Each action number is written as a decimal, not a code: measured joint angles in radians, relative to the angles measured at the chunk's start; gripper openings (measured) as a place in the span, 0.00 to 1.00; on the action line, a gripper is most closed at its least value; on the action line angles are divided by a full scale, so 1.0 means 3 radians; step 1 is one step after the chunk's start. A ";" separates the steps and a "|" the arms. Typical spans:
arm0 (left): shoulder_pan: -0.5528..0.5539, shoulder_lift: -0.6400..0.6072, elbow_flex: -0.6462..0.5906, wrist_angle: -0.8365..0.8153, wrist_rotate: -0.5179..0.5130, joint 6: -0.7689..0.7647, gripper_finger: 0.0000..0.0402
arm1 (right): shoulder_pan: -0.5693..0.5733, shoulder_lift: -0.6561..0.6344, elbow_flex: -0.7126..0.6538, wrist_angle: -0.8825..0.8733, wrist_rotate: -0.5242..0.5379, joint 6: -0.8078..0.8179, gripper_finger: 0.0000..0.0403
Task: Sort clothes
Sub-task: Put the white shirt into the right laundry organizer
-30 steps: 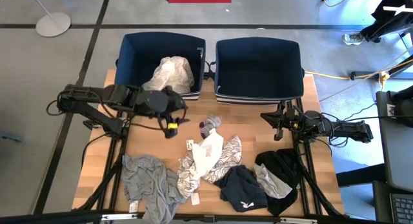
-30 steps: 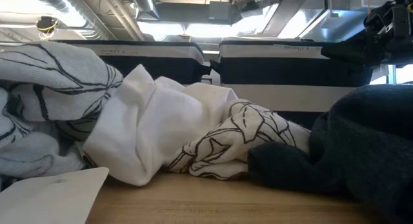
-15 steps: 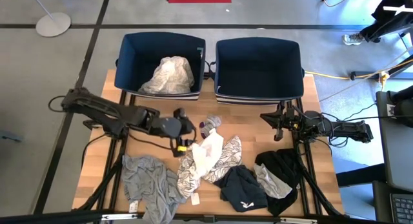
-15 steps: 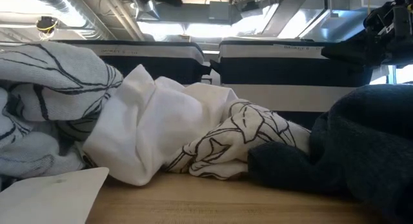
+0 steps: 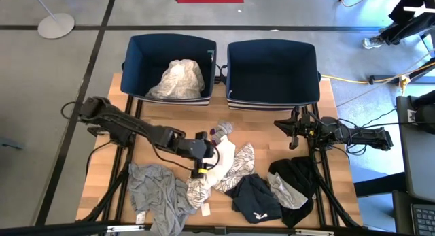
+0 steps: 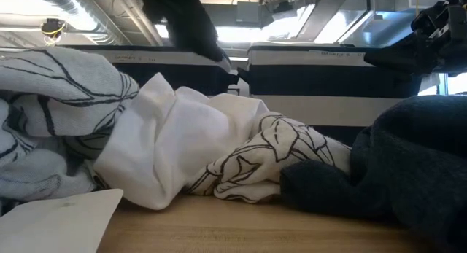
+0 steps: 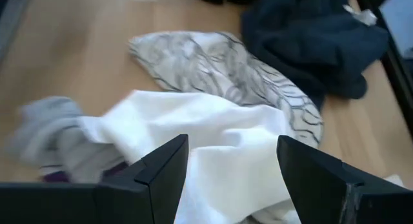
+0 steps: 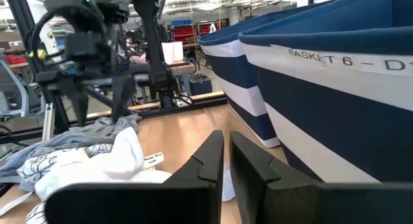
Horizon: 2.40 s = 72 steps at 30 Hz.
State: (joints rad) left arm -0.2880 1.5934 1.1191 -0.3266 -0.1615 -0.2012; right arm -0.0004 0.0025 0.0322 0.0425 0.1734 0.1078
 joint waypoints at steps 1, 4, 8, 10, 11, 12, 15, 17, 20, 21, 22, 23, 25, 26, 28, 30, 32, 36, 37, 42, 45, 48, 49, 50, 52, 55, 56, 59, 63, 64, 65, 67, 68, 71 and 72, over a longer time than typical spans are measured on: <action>0.0006 0.0051 -0.0001 0.0053 0.0074 0.0001 0.56 | 0.0000 0.0000 0.0000 0.0000 0.0000 0.0000 0.07; 0.0033 0.0199 -0.0001 0.0169 0.0254 0.0013 0.56 | -0.0001 0.0000 0.0000 0.0000 0.0001 0.0000 0.07; 0.0077 0.0384 -0.0001 0.0252 0.0319 0.0031 0.56 | 0.0000 0.0000 0.0000 -0.0001 0.0001 0.0000 0.07; 0.0093 0.0468 -0.0001 0.0270 0.0328 0.0088 0.56 | 0.0000 0.0000 0.0000 -0.0001 0.0001 -0.0001 0.07; 0.0096 0.0504 -0.0001 0.0271 0.0329 0.0102 0.56 | 0.0000 0.0000 0.0000 -0.0003 0.0001 0.0000 0.07; 0.0102 0.0536 -0.0001 0.0274 0.0329 0.0108 0.56 | -0.0001 0.0000 0.0000 -0.0012 0.0001 -0.0001 0.07; 0.0117 0.0623 -0.0001 0.0271 0.0332 0.0152 0.56 | 0.0000 0.0000 0.0000 -0.0055 0.0002 0.0000 0.07; 0.0138 0.0670 -0.0001 0.0233 0.0334 0.0162 0.56 | 0.0000 0.0000 0.0000 -0.0061 0.0002 0.0016 0.07; 0.0196 0.0739 0.0000 0.0159 0.0340 0.0167 0.56 | 0.0001 0.0000 0.0000 -0.0062 0.0003 0.0055 0.07; 0.0217 0.0768 0.0000 0.0138 0.0341 0.0166 0.56 | -0.0001 0.0000 0.0000 -0.0061 0.0003 0.0057 0.07; 0.0241 0.0800 0.0000 0.0131 0.0339 0.0168 0.56 | -0.0001 0.0000 0.0000 -0.0062 0.0003 0.0058 0.07; 0.0254 0.0834 0.0000 0.0137 0.0339 0.0180 0.56 | 0.0000 0.0000 0.0000 -0.0062 0.0003 0.0060 0.07; 0.0281 0.0902 0.0000 0.0161 0.0338 0.0228 0.56 | 0.0000 0.0000 0.0000 -0.0072 0.0003 0.0061 0.07; 0.0292 0.0938 0.0000 0.0178 0.0339 0.0259 0.56 | -0.0001 0.0000 0.0000 -0.0082 0.0003 0.0061 0.07; 0.0315 0.1007 0.0001 0.0223 0.0338 0.0262 0.56 | -0.0001 0.0000 0.0000 -0.0087 0.0003 0.0061 0.07; 0.0335 0.1079 0.0002 0.0269 0.0338 0.0258 0.56 | 0.0000 0.0000 0.0000 -0.0091 0.0003 0.0061 0.07; 0.0355 0.1143 0.0014 0.0311 0.0331 0.0256 0.56 | 0.0000 0.0000 0.0000 -0.0105 0.0003 0.0061 0.07; 0.0357 0.1255 0.0022 0.0334 0.0293 0.0275 0.53 | 0.0000 0.0000 0.0001 -0.0122 0.0001 0.0061 0.07; 0.0357 0.1258 0.0021 0.0333 0.0291 0.0273 0.51 | 0.0000 0.0000 0.0001 -0.0125 0.0001 0.0061 0.07; 0.0361 0.1242 0.0015 0.0324 0.0294 0.0269 0.35 | -0.0001 0.0001 0.0003 -0.0131 0.0001 0.0060 0.07; 0.0361 0.1244 0.0013 0.0349 0.0314 0.0299 0.23 | -0.0001 0.0000 0.0003 -0.0134 0.0001 0.0060 0.07; 0.0344 0.1247 0.0010 0.0357 0.0334 0.0411 0.11 | 0.0001 0.0001 0.0003 -0.0135 0.0001 0.0060 0.07; 0.0339 0.1247 0.0010 0.0358 0.0336 0.0437 0.07 | 0.0000 0.0000 0.0003 -0.0135 0.0001 0.0060 0.07; 0.0339 0.1243 0.0010 0.0357 0.0341 0.0459 0.05 | 0.0000 0.0000 0.0003 -0.0136 0.0001 0.0060 0.07; 0.0338 0.1202 0.0007 0.0353 0.0350 0.0494 0.03 | -0.0001 0.0000 0.0003 -0.0137 0.0001 0.0060 0.07; 0.0333 0.1111 -0.0004 0.0304 0.0323 0.0497 0.05 | 0.0000 0.0000 0.0003 -0.0139 0.0001 0.0060 0.07; 0.0331 0.1068 -0.0010 0.0270 0.0304 0.0497 0.05 | 0.0000 0.0000 0.0003 -0.0139 0.0002 0.0059 0.07; 0.0330 0.0925 -0.0015 0.0259 0.0264 0.0499 0.05 | 0.0001 0.0000 0.0003 -0.0140 0.0001 0.0058 0.07; 0.0331 0.0714 -0.0009 0.0293 0.0223 0.0517 0.03 | 0.0001 0.0000 0.0003 -0.0141 0.0001 0.0057 0.07; 0.0331 0.0671 -0.0009 0.0290 0.0213 0.0522 0.02 | -0.0001 0.0000 0.0003 -0.0141 0.0001 0.0057 0.07; 0.0331 0.0628 -0.0009 0.0296 0.0195 0.0522 0.02 | 0.0000 0.0000 0.0003 -0.0141 0.0001 0.0057 0.07; 0.0331 0.0520 -0.0009 0.0297 0.0147 0.0526 0.03 | 0.0001 0.0000 0.0003 -0.0142 0.0001 0.0057 0.07; 0.0331 0.0461 -0.0009 0.0308 0.0127 0.0537 0.04 | -0.0001 0.0000 0.0003 -0.0142 0.0002 0.0057 0.07; 0.0333 0.0314 -0.0004 0.0318 0.0031 0.0562 0.04 | 0.0000 0.0000 0.0003 -0.0143 0.0002 0.0058 0.07; 0.0333 0.0269 -0.0004 0.0308 0.0004 0.0586 0.04 | 0.0000 0.0000 0.0003 -0.0144 0.0002 0.0057 0.07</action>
State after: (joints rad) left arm -0.1883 1.6740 1.1179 -0.2342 -0.1602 -0.0253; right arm -0.0003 0.0025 0.0330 -0.0006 0.1740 0.1249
